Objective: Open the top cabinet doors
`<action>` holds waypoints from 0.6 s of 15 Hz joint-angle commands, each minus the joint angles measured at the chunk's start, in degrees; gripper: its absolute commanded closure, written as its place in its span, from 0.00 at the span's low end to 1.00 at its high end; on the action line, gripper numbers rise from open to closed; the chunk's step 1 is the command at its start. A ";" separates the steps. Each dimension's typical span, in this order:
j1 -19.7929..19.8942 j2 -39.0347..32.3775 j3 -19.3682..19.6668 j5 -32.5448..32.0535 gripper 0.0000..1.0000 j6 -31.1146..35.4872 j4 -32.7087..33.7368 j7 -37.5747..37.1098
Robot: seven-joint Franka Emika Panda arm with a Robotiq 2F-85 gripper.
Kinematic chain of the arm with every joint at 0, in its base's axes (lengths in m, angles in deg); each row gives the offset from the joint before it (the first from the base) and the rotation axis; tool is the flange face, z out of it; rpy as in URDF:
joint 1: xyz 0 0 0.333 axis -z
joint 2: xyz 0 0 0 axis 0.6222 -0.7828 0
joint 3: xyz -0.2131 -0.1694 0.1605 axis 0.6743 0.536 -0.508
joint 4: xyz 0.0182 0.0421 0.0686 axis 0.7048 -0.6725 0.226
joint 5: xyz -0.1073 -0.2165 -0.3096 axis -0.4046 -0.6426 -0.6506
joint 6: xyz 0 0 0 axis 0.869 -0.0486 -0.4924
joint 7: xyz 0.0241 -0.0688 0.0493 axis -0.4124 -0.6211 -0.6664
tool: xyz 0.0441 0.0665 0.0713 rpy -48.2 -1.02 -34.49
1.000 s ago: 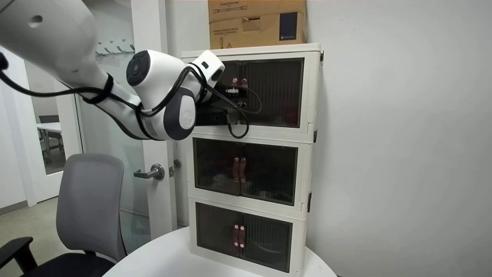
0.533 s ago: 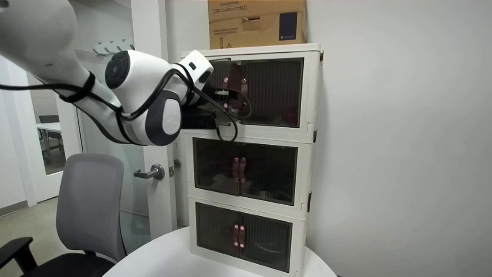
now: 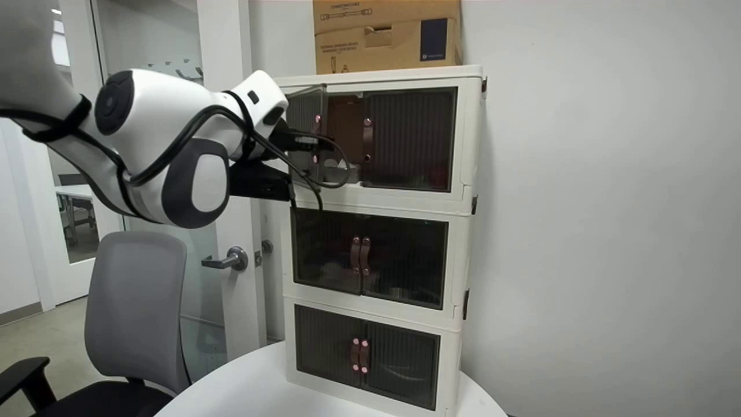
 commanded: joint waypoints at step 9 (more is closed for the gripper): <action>-9.75 5.82 -2.24 9.88 0.66 6.80 -10.74 6.67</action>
